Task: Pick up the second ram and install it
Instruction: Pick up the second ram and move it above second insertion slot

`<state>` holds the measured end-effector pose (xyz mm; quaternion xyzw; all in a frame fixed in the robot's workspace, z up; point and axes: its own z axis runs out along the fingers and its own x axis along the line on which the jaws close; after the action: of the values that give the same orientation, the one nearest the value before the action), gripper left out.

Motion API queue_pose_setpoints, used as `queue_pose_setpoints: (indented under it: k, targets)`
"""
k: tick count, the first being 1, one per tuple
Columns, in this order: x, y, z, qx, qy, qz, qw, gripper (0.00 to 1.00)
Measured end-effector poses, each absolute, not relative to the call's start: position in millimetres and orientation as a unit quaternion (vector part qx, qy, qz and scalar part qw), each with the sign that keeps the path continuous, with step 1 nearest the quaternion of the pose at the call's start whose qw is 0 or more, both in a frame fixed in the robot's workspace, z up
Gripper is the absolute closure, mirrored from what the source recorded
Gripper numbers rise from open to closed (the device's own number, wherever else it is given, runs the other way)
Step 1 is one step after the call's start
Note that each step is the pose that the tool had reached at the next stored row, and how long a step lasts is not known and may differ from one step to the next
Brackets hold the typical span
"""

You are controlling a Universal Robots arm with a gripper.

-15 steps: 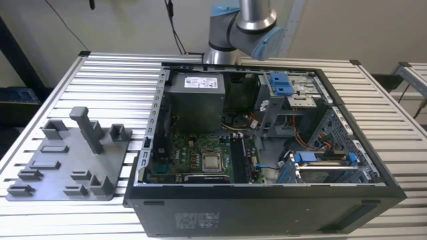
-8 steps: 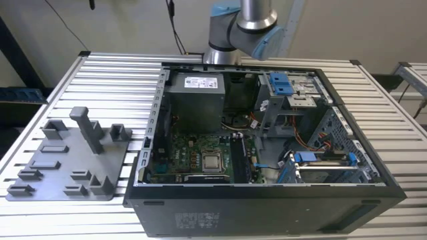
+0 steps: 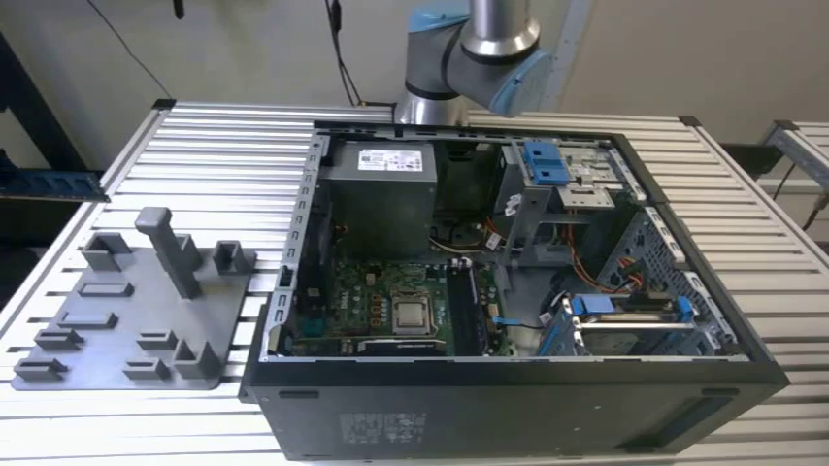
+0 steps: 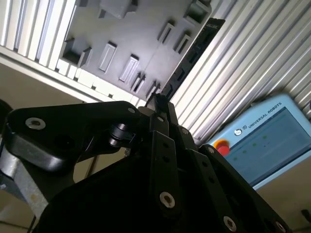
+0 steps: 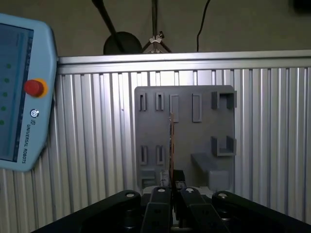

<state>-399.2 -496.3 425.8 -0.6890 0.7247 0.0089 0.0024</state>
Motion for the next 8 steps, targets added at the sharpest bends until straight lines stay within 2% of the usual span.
queue_pose_setpoints:
  k: [8]
  targets:
    - [-385.1, -496.3, 425.7, -0.689, 0.725, 0.009, 0.002, 0.86]
